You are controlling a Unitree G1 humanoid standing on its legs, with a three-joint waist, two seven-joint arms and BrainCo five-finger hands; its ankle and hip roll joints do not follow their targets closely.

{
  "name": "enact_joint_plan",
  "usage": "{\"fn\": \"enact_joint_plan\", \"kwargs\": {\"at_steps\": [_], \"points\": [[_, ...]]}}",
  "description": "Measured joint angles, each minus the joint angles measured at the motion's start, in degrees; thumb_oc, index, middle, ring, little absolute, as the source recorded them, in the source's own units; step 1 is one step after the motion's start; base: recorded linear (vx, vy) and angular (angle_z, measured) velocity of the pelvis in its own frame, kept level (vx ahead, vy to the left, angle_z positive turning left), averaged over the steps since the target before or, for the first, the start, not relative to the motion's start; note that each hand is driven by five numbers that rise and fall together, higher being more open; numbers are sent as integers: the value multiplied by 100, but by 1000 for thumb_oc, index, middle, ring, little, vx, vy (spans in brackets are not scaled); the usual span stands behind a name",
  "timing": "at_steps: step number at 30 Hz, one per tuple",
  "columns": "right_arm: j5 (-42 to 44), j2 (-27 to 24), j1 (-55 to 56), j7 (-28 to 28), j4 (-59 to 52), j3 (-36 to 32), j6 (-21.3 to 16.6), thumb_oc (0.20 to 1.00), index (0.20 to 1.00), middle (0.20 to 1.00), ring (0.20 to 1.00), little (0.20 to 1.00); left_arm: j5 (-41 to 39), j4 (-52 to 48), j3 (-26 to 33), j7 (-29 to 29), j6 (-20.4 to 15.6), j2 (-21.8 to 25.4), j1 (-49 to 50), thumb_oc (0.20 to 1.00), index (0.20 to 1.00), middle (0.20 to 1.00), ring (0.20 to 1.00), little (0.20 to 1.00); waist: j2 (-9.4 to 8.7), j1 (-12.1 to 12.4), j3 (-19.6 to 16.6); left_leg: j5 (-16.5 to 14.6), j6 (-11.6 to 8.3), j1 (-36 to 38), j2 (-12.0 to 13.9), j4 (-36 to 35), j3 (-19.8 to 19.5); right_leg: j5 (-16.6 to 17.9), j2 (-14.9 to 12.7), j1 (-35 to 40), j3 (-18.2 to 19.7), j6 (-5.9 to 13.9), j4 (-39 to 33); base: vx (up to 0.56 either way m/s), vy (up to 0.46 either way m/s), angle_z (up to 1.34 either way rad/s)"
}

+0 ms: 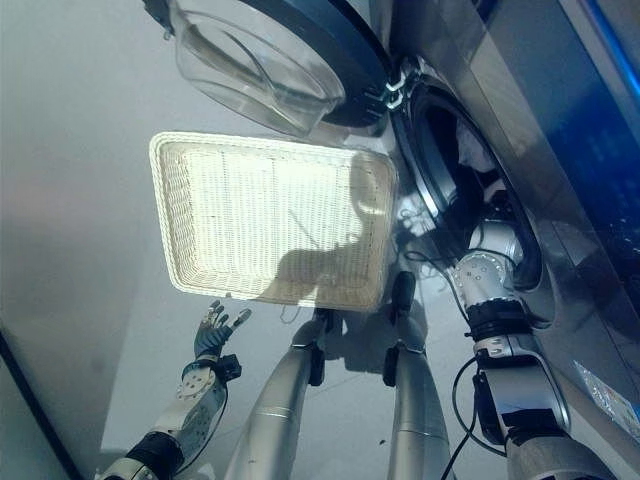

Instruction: Put the clothes into the washing machine.

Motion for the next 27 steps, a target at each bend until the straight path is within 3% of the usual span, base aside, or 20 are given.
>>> {"fn": "enact_joint_plan", "kwargs": {"at_steps": [2, 3, 6, 11, 14, 17, 21, 24, 27], "points": [[359, -25, 51, -85, 36, 9, 261, 1000, 1000, 1000, 1000, 1000, -7, 96, -25, -16, 27, 52, 2, 1000, 1000, 1000, 1000, 1000, -9, -44, 1, 9, 51, 18, -45, 25, 8, 7, -45, 50, 32, 63, -20, -18, 22, 4], [822, -27, 58, -27, 103, 31, 818, 1000, 1000, 1000, 1000, 1000, -67, 183, -20, -31, 46, 135, 38, 1000, 1000, 1000, 1000, 1000, -90, -122, -17, 3, 96, 44, -89, 9, 41, 9, -60, 75, 112, 148, -60, 0, 0, 0], [1367, -106, 271, 380, 210, 108, 2012, 1000, 1000, 1000, 1000, 1000, -170, 186, -13, -42, 58, 276, 86, 1000, 1000, 1000, 1000, 1000, -310, -206, -19, 28, 135, 61, -115, -34, 145, 82, -87, 96, 201, 259, -197, 5, 32, -8], [1320, -48, 826, 1399, 445, 251, 3492, 1000, 1000, 1000, 1000, 1000, -173, 258, 66, -44, 49, 162, 72, 1000, 1000, 1000, 1000, 1000, -403, -369, -18, 59, 237, 73, -174, -69, 245, 258, -132, 171, 296, 316, -427, -33, 44, -6], [748, 148, 1170, 1869, 835, 420, 3992, 1000, 1000, 1000, 1000, 1000, -172, 330, 126, -92, 40, 66, 56, 1000, 1000, 1000, 1000, 1000, -403, -449, -17, 58, 244, 106, -212, -83, 248, 276, -139, 209, 307, 321, -450, -54, 66, -1], [375, 212, 1416, 2141, 1183, 522, 4209, 1000, 1000, 1000, 1000, 1000, -172, 355, 154, -215, 36, -12, 56, 1000, 1000, 1000, 1000, 1000, -404, -451, -18, 51, 240, 279, -207, -97, 259, 284, -133, 362, 310, 309, -453, -49, 32, -4], [-256, 261, 1575, 2860, 1661, 513, 4206, 1000, 1000, 1000, 1000, 1000, -183, 550, 185, -565, 54, -31, 67, 1000, 1000, 1000, 1000, 1000, -402, -447, -21, 30, 210, 699, -198, -138, 223, 223, -130, 794, 289, 304, -457, -48, 57, 4], [-351, 269, 1676, 3067, 1674, 511, 4225, 1000, 1000, 1000, 1000, 1000, -186, 660, 274, -690, 101, -29, 89, 1000, 1000, 1000, 1000, 1000, -405, -439, -24, 8, 234, 919, -173, -185, 211, 168, -141, 1008, 272, 283, -461, -10, 18, 5], [-465, 415, 1935, 3348, 1931, 491, 4298, 1000, 1000, 1000, 1000, 1000, -190, 1033, 654, -977, 236, -25, 160, 1000, 1000, 1000, 1000, 1000, -418, -434, -48, -1, 242, 1459, -179, -262, 174, 122, -167, 1564, 238, 301, -509, 52, 11, 9]]}}
